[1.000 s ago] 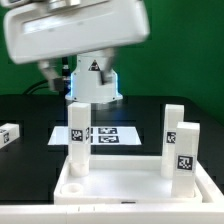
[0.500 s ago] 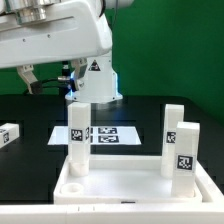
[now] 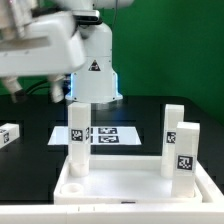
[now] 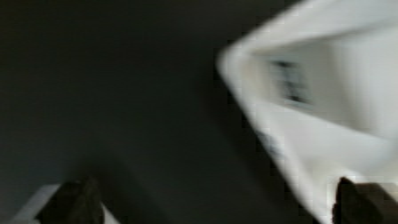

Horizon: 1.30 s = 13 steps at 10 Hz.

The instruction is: Assemble desk

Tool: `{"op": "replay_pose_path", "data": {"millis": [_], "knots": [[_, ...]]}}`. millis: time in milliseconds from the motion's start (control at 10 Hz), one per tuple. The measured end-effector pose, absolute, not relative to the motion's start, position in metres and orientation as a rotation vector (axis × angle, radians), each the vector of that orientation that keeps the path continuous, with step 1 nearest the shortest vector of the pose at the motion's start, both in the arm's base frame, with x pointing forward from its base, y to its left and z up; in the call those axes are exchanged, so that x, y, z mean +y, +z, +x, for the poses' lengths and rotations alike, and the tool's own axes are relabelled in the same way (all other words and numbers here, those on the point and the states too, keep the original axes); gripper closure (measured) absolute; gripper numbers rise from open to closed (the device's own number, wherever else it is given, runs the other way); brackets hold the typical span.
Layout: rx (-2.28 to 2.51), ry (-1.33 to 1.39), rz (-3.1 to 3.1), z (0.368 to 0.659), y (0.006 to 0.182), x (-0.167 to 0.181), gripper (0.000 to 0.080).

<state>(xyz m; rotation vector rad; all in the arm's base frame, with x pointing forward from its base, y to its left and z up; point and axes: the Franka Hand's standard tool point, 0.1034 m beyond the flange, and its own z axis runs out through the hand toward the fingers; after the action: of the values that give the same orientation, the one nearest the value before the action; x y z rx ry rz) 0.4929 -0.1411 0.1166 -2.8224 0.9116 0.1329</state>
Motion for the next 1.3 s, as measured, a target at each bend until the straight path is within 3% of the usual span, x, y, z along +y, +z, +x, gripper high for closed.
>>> {"op": "replay_pose_path", "data": {"millis": [500, 900, 1300], "knots": [[0.864, 0.099, -2.861, 0.491, 0.110, -0.138, 0.0150], [0.902, 0.211, -2.913, 0.437, 0.060, -0.200, 0.0150], [0.832, 0.216, -2.932, 0.440, 0.060, -0.194, 0.0150]]}}
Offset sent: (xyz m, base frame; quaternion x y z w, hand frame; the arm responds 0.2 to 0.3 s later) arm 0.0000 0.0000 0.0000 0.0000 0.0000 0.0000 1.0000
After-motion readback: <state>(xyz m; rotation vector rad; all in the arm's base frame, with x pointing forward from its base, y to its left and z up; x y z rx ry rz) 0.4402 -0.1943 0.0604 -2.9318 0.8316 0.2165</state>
